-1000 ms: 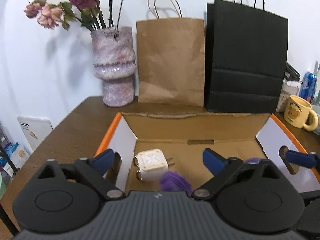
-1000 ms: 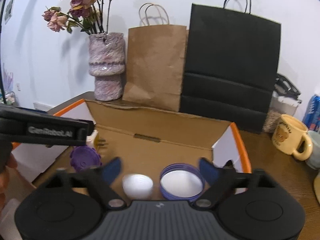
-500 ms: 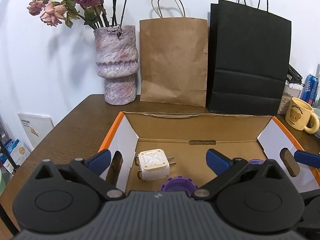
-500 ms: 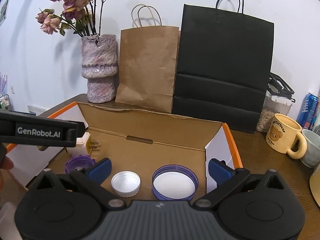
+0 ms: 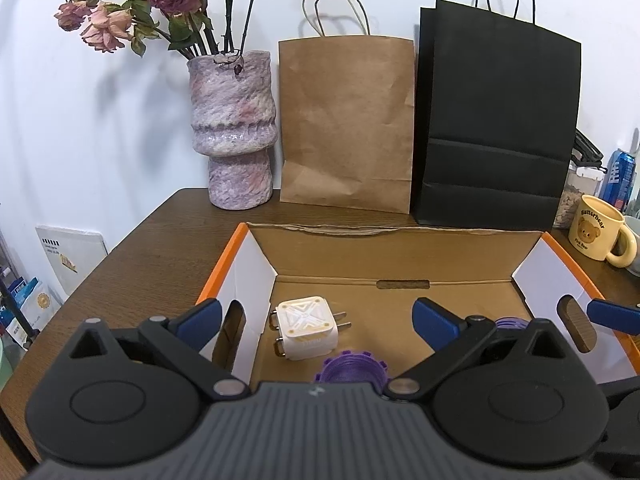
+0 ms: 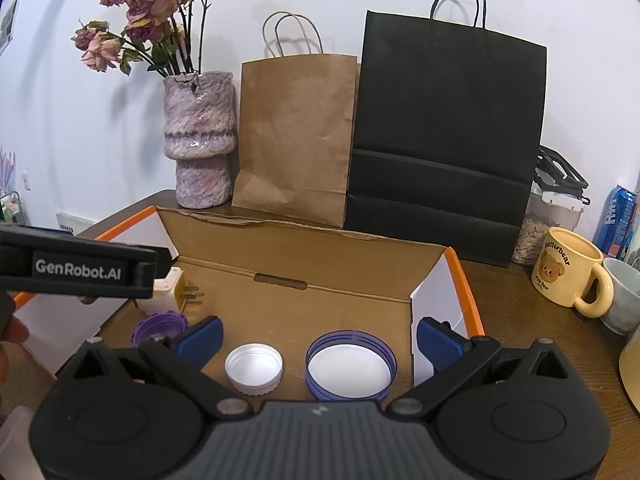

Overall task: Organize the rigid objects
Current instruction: 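Withdraw both tools up out of the box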

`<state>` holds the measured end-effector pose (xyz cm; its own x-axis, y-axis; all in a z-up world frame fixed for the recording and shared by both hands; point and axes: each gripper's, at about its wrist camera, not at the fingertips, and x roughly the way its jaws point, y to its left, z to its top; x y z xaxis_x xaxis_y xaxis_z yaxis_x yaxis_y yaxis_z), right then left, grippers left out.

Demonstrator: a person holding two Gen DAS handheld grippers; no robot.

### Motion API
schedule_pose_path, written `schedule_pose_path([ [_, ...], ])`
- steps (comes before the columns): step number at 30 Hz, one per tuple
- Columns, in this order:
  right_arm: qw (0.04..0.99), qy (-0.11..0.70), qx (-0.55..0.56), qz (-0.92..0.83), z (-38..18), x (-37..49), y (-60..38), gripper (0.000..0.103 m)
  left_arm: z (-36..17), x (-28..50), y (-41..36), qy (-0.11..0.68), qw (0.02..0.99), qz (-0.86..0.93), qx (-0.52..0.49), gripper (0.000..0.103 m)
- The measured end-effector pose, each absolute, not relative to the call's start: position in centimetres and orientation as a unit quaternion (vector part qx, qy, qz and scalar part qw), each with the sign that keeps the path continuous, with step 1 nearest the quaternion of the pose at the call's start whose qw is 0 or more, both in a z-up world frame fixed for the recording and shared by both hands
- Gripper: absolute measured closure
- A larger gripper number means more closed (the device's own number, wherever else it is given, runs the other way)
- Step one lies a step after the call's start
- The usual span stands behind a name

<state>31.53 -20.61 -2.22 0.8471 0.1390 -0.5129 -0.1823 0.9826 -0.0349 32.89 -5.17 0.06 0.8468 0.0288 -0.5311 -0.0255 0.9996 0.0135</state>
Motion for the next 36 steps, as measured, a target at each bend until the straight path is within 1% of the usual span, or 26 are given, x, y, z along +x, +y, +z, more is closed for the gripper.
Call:
schedule_pose_path([
  [21, 0.965, 0.247, -0.035, 0.078, -1.2, 29.1, -21.5, 0.000, 1.1, 30.5, -5.4, 0.263, 0.965, 0.015, 0.015, 0.000],
  [36, 0.970, 0.229, -0.017, 0.079, -0.6, 25.0, -22.5, 0.000, 1.4, 27.3, -5.0, 0.256, 0.967, 0.008, 0.015, 0.000],
])
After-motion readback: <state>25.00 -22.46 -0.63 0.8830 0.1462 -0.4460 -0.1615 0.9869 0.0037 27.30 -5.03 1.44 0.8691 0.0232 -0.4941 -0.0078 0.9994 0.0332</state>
